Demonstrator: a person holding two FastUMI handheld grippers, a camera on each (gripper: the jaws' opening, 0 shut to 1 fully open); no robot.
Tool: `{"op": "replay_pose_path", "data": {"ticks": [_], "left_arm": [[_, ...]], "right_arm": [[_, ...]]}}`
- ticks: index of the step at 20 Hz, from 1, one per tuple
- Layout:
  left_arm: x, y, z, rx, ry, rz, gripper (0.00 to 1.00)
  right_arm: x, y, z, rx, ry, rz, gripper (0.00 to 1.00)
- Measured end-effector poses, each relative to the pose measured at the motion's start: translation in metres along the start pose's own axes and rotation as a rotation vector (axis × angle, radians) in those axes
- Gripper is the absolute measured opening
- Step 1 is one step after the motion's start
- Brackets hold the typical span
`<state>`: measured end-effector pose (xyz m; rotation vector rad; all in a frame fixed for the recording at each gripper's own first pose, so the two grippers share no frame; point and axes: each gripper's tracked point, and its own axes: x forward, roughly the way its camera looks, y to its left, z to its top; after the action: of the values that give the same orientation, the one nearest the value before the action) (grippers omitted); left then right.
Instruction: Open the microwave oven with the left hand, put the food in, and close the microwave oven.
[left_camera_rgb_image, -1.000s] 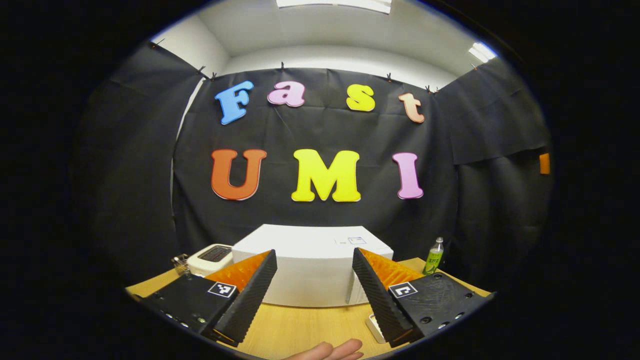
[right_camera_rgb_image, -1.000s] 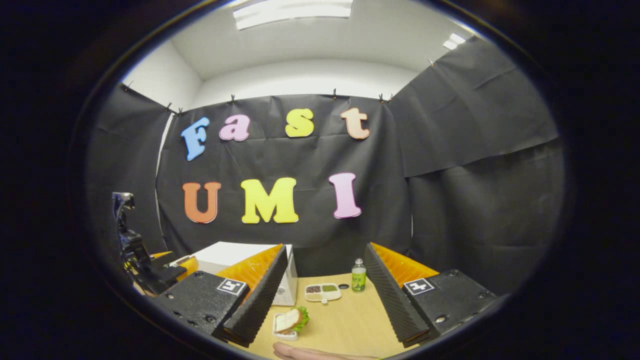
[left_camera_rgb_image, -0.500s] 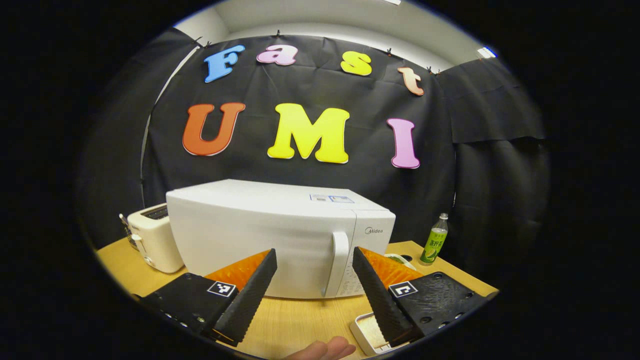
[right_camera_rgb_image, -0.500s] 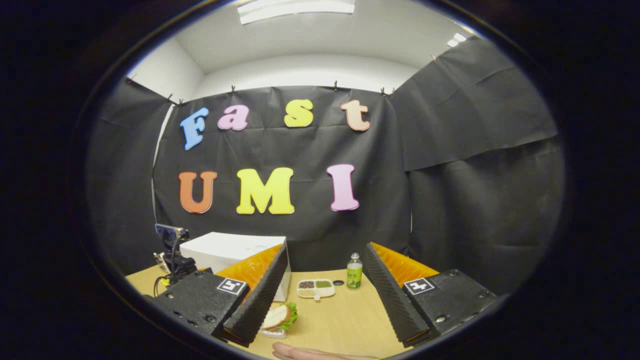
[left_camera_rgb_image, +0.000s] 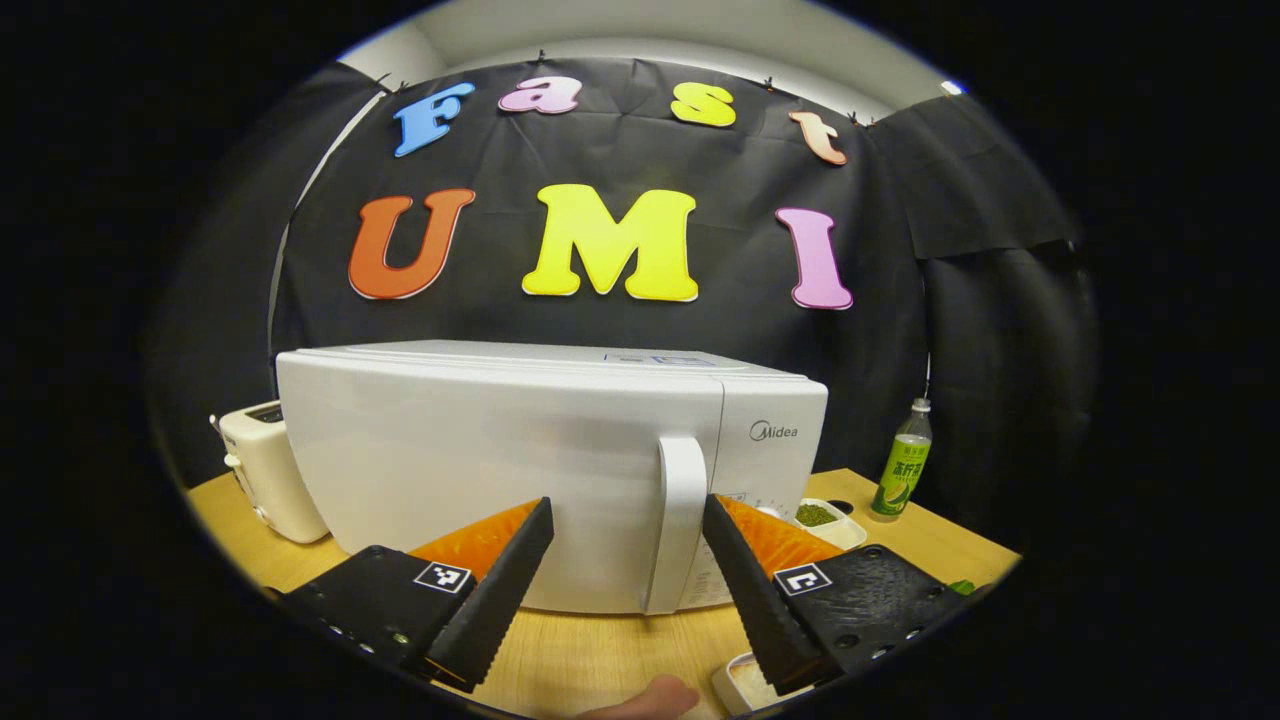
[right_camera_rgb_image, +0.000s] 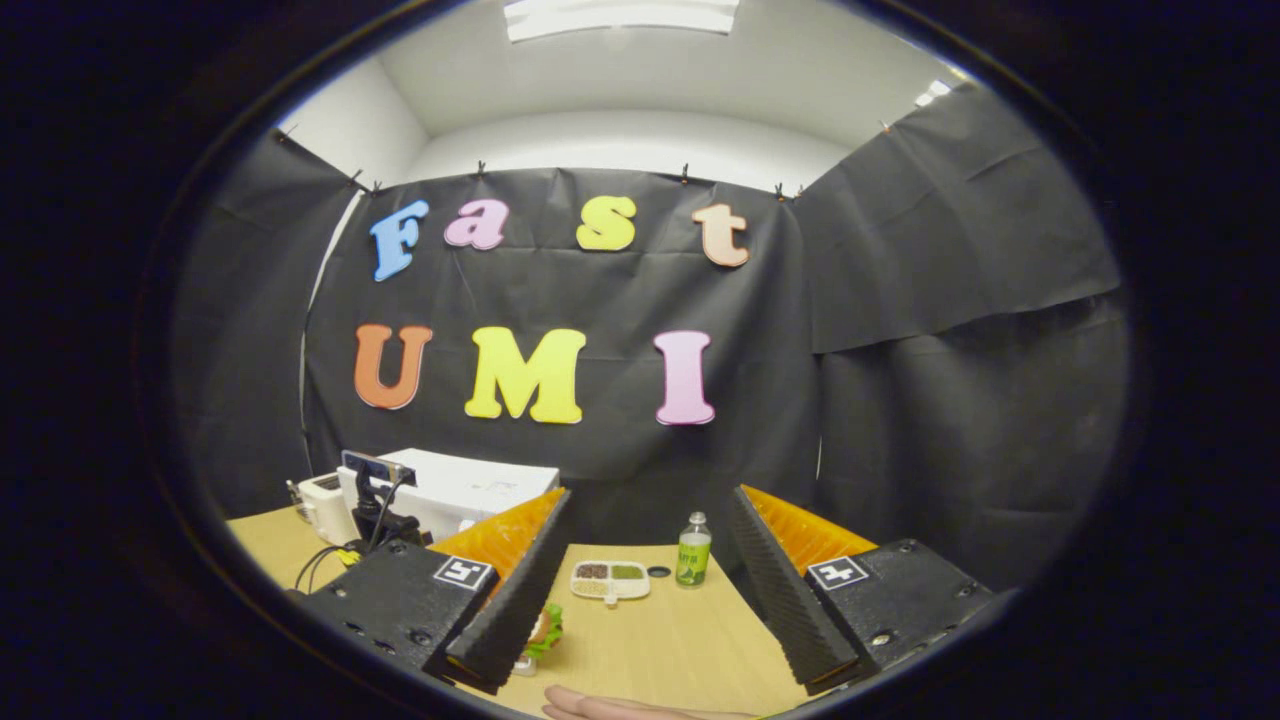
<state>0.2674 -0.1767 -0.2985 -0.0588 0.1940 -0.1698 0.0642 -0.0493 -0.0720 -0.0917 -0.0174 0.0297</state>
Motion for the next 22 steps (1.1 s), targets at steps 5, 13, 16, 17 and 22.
{"op": "replay_pose_path", "data": {"ticks": [5, 13, 16, 17, 22], "left_arm": [[0.018, 0.002, -0.001, 0.028, -0.025, 0.032, 0.90], [0.027, 0.004, -0.001, 0.018, -0.050, 0.083, 0.81], [0.026, 0.003, -0.002, 0.004, -0.035, 0.078, 0.70], [0.025, 0.004, -0.002, 0.012, -0.033, 0.080, 0.80], [0.025, -0.010, -0.008, 0.001, -0.002, 0.010, 0.60]], "right_arm": [[0.008, 0.005, -0.024, 0.007, 0.054, 0.036, 1.00], [0.008, -0.015, -0.046, 0.031, 0.105, 0.016, 1.00], [0.006, -0.011, -0.060, 0.066, 0.156, 0.044, 0.99], [0.006, -0.014, -0.063, 0.070, 0.165, 0.044, 0.99], [0.001, -0.024, -0.065, 0.074, 0.163, 0.016, 0.99]]}}
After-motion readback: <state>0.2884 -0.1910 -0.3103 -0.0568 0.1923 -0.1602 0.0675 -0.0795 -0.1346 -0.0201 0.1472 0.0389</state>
